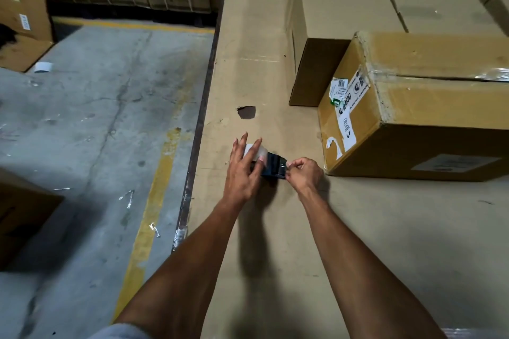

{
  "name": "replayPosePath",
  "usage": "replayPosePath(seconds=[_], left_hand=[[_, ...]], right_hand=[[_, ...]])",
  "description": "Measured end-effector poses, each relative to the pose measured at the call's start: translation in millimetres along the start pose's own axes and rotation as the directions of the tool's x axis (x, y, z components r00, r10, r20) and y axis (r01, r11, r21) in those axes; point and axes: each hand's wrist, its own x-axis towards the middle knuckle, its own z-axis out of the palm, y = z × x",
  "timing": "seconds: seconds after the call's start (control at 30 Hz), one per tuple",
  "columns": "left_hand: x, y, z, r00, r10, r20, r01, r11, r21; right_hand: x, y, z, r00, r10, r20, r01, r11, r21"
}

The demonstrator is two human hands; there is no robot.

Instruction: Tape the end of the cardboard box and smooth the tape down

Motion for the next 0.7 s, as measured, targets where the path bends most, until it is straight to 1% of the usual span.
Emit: replayPosePath(seconds=[0.07, 0.13, 0.2, 0.33, 0.47, 0.57, 0.7], left_hand=[[1, 4, 4, 0.999, 0.038, -0.008, -0.036, 0.986, 0.164], [4, 11, 10, 0.998, 0.059, -0.012, -0.052, 0.943, 0.329], [6, 16, 13, 0.999, 0.045, -0.015, -0.036, 0.921, 0.388], [7, 13, 16, 0.998, 0.048, -0.04, -0.029, 0.921, 0.389], [8, 10, 14, 1.0, 0.021, 0.005, -0.021, 0.919, 0.393], [7, 12, 9, 0.999, -0.04, -0.01, 0.041, 0.955, 0.294], [10, 7, -1, 0.993, -0.12, 0.015, 0.117, 0.985, 0.128]], right_hand=[[16, 18, 10, 1.0, 0.008, 0.017, -0.009, 0.999, 0.04], [23, 27, 14, 0.999, 0.023, 0.026, -0.025, 0.995, 0.093], [8, 15, 5, 0.999, 0.019, 0.041, -0.024, 0.994, 0.11], [-27, -19, -17, 0.995, 0.054, 0.084, -0.075, 0.959, 0.274], [-37, -25, -23, 0.992, 0.07, 0.105, -0.1, 0.942, 0.32], [-39, -28, -25, 0.991, 0.072, 0.115, -0.108, 0.933, 0.344], [-41, -34, -27, 0.987, 0.088, 0.133, -0.137, 0.896, 0.423]])
